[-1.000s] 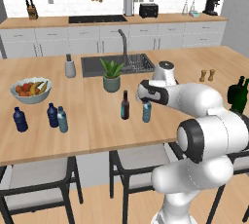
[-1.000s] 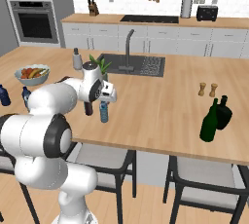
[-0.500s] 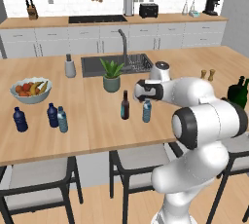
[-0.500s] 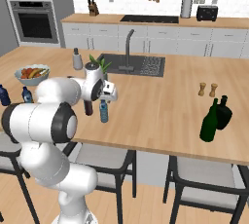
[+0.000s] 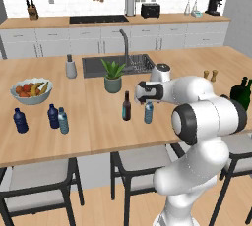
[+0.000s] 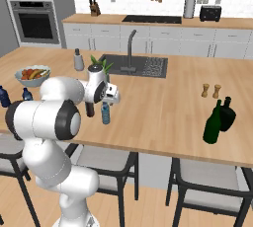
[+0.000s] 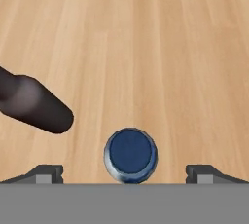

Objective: Move the plastic bottles in the middle to the plastics group, and the glass bottles in the middle to the glass group.

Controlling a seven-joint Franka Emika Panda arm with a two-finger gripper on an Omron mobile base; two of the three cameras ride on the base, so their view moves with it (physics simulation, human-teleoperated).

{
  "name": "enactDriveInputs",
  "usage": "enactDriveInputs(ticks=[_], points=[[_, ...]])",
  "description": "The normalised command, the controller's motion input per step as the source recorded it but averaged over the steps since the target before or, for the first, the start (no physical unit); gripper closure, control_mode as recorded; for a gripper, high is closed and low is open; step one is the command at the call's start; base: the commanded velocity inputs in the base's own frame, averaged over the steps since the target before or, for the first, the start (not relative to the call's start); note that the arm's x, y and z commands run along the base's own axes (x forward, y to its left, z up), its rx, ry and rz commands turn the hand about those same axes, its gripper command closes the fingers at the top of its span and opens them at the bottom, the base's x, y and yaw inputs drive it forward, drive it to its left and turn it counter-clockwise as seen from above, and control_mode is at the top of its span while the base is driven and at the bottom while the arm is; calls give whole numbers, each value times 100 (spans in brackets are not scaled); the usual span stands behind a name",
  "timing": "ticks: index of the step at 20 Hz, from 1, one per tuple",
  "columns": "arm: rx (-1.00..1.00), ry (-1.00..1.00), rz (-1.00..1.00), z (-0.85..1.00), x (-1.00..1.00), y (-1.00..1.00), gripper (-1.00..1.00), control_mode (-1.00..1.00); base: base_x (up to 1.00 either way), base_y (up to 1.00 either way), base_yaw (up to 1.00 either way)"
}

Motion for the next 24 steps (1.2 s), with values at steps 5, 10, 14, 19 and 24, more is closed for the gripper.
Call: enactDriveInputs(ticks=[5,10,14,19,24], points=[[-3,0,0,-10,1,-6,-100,-100,0,0,0],[-4,-9,0,-2,9,-3,-100,-100,0,0,0],[0,-13,0,0,17,0,-100,-100,0,0,0],[0,-4,0,-5,8,0,-100,-100,0,0,0],[0,0,0,-6,2,0,-100,-100,0,0,0]])
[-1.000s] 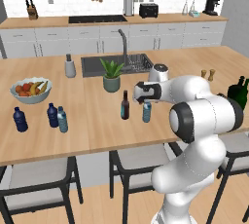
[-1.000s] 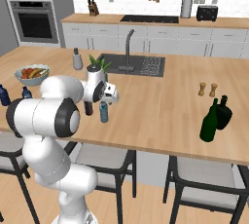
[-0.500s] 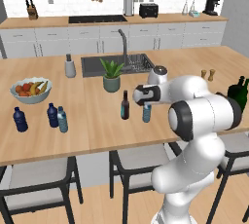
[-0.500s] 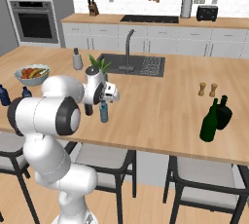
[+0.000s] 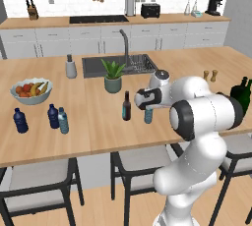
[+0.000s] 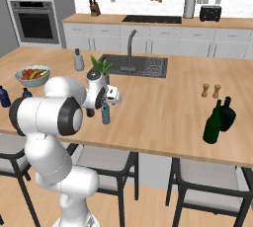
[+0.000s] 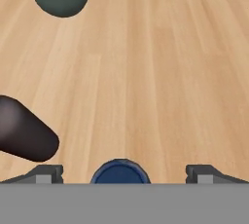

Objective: Move the plastic bottles in the middle to the plastics group, and the glass bottles in the middle to the glass group.

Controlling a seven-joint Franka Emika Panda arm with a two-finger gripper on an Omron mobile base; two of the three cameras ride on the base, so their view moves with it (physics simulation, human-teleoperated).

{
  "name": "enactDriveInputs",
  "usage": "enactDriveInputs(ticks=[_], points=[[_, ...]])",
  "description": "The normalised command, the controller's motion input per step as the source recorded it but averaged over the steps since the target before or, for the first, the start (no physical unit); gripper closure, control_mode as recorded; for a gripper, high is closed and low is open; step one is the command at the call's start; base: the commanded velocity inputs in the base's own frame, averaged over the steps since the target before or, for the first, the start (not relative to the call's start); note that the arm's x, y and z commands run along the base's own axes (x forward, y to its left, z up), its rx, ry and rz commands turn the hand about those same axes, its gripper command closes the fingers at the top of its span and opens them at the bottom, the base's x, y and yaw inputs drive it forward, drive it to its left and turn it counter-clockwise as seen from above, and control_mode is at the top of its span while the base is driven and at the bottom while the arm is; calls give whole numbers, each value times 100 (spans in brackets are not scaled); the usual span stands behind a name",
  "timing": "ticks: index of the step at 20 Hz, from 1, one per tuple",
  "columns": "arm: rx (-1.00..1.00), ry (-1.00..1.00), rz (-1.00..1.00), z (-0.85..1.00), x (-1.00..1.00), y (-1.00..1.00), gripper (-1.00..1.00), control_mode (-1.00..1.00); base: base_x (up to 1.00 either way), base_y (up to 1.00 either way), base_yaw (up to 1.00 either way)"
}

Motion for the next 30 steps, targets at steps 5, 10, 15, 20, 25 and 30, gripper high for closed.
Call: enactDriveInputs(ticks=[5,10,15,20,25,30], points=[[0,2,0,0,0,0,100,-100,0,0,0],[0,0,0,0,0,0,100,-100,0,0,0],[0,-2,11,14,-29,-12,100,-100,0,0,0],[0,4,16,42,-63,-16,100,-100,0,0,0],[0,3,18,52,-72,-7,100,-100,0,0,0],[0,9,21,48,-69,7,100,-100,0,0,0]])
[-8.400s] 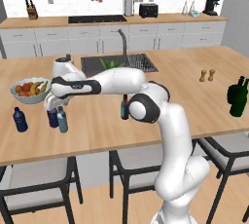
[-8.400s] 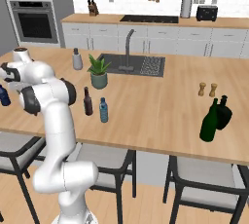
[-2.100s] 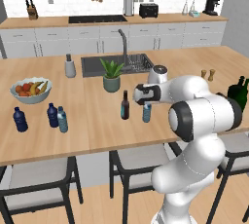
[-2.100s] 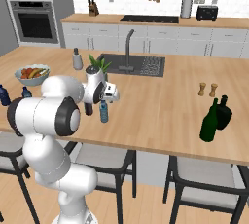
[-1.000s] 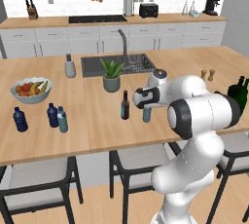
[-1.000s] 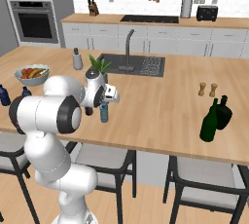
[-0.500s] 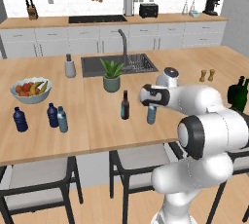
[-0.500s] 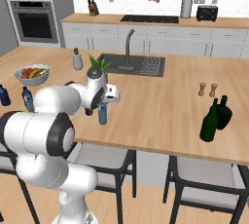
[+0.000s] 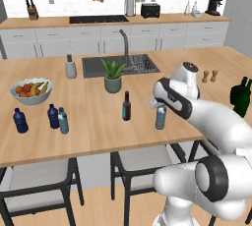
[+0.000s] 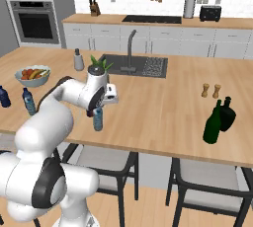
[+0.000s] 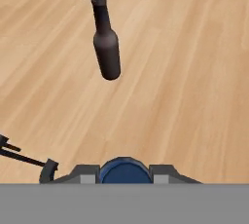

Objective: Move the plastic bottles in the middle to the plastics group, and the glass bottles in the middle to the glass group.

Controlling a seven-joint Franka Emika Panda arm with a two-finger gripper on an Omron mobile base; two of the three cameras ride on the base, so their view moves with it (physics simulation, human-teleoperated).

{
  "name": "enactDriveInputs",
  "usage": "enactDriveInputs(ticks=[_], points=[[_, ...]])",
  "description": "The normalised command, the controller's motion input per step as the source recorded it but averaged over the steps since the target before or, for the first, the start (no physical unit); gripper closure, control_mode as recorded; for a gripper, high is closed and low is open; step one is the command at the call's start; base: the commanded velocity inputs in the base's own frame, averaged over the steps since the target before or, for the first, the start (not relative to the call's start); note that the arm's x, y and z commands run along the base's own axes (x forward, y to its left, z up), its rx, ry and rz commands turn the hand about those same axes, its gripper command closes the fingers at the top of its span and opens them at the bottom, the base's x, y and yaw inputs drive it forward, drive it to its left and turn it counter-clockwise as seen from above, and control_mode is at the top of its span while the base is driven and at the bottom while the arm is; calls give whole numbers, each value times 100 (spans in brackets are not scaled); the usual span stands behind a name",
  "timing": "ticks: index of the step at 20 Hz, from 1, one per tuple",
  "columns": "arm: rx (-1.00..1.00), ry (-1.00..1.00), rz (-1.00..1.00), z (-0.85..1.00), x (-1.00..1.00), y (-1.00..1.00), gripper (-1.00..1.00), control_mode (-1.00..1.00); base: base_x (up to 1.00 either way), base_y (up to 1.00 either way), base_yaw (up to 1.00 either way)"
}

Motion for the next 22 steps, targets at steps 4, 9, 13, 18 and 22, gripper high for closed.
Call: enactDriveInputs(ticks=[4,9,13,18,22], points=[[0,17,18,36,-60,35,100,-100,0,0,0],[0,15,20,23,-45,61,100,-100,0,0,0],[0,12,22,18,-29,77,100,-100,0,0,0],[0,2,25,9,-14,92,100,-100,0,0,0],[0,0,24,5,-2,95,100,-100,0,0,0]])
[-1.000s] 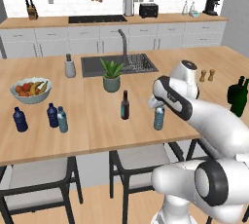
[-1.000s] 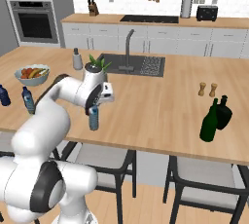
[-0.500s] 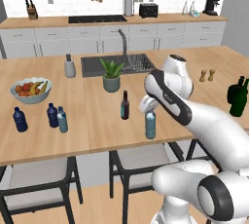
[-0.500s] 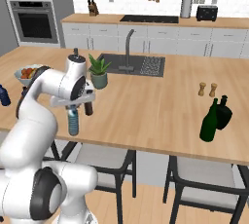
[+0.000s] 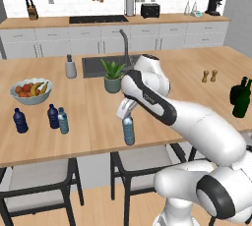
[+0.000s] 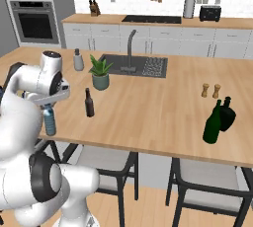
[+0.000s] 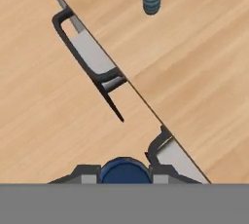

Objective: Move the plastic bottles in the middle to the plastics group, and the glass bottles in the middle to the glass group.

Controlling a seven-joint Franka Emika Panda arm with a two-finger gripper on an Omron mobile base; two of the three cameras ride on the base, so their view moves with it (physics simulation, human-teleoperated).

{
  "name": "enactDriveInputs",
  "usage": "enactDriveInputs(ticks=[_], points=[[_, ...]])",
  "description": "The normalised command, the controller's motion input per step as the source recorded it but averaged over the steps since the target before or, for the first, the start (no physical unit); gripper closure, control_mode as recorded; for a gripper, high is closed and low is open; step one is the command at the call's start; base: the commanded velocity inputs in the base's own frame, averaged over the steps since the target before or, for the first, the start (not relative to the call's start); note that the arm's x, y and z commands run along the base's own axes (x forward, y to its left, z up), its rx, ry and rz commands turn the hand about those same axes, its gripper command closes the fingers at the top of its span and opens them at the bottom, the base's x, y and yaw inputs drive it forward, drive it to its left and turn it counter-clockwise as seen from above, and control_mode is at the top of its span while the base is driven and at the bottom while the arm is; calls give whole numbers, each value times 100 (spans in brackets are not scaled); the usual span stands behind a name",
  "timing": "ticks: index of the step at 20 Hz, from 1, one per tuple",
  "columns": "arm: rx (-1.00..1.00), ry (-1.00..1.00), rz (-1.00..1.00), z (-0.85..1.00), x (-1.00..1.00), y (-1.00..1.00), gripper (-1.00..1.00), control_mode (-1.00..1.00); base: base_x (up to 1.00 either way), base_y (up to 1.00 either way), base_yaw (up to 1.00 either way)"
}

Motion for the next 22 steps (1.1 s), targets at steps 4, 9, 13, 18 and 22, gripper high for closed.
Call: enactDriveInputs(ticks=[4,9,13,18,22], points=[[0,0,19,1,19,84,100,-100,0,0,0],[0,-4,19,0,54,54,100,-100,0,0,0],[3,-5,19,-1,54,49,100,-100,0,0,0],[12,-12,20,-7,43,39,100,-100,0,0,0],[8,-9,18,-19,35,43,100,-100,0,0,0]])
